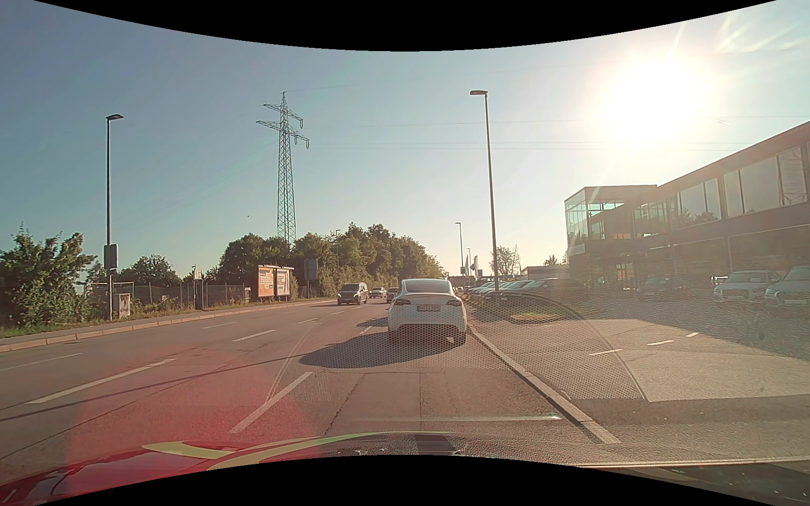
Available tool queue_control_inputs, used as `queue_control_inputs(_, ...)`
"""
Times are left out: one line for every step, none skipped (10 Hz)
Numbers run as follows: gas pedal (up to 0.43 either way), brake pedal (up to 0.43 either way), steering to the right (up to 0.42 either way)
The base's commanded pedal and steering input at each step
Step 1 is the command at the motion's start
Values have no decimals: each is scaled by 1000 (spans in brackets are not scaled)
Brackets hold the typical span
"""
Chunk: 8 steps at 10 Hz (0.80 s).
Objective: Follow the waypoints while adhering to traffic rules and regulations
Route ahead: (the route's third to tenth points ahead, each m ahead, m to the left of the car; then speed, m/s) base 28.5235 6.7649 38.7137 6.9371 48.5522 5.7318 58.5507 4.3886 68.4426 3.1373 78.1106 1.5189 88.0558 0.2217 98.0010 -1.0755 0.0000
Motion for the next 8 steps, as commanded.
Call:
queue_control_inputs(0,0,9)
queue_control_inputs(0,0,9)
queue_control_inputs(0,0,9)
queue_control_inputs(0,0,9)
queue_control_inputs(0,0,9)
queue_control_inputs(0,0,9)
queue_control_inputs(0,0,9)
queue_control_inputs(0,0,9)
